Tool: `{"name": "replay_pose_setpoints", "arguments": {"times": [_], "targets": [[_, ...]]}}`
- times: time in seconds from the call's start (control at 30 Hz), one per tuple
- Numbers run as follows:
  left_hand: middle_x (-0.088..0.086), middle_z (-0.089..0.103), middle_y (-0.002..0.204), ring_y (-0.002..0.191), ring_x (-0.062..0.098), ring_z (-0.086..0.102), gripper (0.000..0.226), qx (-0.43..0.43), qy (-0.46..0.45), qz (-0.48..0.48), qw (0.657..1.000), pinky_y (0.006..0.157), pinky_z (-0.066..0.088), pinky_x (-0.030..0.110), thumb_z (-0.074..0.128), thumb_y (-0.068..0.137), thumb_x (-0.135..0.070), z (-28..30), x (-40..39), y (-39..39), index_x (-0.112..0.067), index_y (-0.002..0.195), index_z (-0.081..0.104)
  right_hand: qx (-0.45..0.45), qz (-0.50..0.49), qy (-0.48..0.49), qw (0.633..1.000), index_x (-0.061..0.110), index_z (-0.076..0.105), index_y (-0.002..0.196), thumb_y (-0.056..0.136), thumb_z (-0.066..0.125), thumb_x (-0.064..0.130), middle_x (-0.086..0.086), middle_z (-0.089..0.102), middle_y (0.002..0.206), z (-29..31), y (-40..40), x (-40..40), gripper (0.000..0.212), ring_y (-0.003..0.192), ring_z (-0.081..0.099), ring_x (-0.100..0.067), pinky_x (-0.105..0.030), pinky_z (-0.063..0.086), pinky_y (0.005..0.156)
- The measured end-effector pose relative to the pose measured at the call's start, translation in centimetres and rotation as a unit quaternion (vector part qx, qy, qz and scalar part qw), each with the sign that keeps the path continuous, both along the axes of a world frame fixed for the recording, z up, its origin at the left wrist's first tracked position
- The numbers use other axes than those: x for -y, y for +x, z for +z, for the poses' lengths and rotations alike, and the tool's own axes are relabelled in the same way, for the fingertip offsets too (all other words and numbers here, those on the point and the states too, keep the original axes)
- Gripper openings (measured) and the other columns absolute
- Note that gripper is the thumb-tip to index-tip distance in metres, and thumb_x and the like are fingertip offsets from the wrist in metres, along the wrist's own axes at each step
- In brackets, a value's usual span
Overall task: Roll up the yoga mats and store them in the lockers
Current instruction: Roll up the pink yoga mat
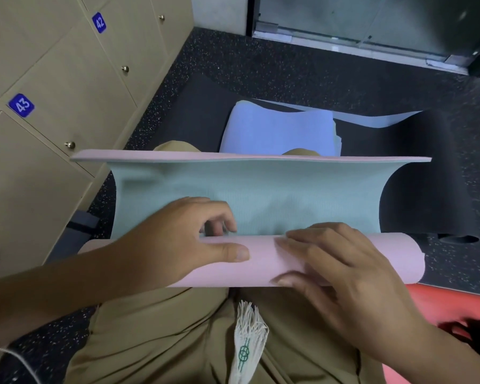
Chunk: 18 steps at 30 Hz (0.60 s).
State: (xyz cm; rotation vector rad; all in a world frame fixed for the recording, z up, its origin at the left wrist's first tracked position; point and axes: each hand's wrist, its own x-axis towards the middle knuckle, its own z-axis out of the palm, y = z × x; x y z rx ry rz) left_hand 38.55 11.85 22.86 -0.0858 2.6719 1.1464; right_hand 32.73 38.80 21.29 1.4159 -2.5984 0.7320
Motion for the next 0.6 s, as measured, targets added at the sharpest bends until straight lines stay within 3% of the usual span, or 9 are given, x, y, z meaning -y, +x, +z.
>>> {"name": "replay_pose_setpoints", "arguments": {"times": [0.2,0.4,0.6], "targets": [[-0.017,0.065,0.092,0.090,0.010,0.063,0.015,-0.145,-0.020,0.029,0.989,0.079,0.048,0.030,0.069,0.085,-0.047,0.3,-1.4,1.0,-0.035,0.091,0.076,0.068,-0.001,0.017,0.998,0.022,0.071,0.121,0.100,0.058,0.052,0.010,0.067,0.111,0.4,-1.8,0.9,0.039,0.102,0.062,-0.016,-0.034,0.051,0.085],[-0.021,0.062,0.107,0.097,0.006,0.059,0.049,-0.166,-0.098,-0.013,0.981,0.086,0.044,0.026,0.063,0.085,-0.061,-0.3,-0.9,1.8,-0.027,0.117,0.075,0.151,-0.019,0.028,0.988,0.033,0.070,0.115,0.093,0.055,0.066,0.023,0.065,0.104,0.9,-4.0,1.6,0.042,0.101,0.061,-0.002,-0.031,0.053,0.082],[-0.024,0.061,0.109,0.103,0.002,0.059,0.052,-0.120,-0.063,-0.013,0.991,0.090,0.040,0.017,0.058,0.083,-0.066,-0.2,-0.2,0.4,-0.033,0.120,0.074,0.116,-0.021,0.008,0.993,0.026,0.072,0.108,0.096,0.057,0.058,0.018,0.065,0.099,1.0,-4.4,2.4,0.037,0.094,0.061,-0.009,-0.033,0.052,0.078]]}}
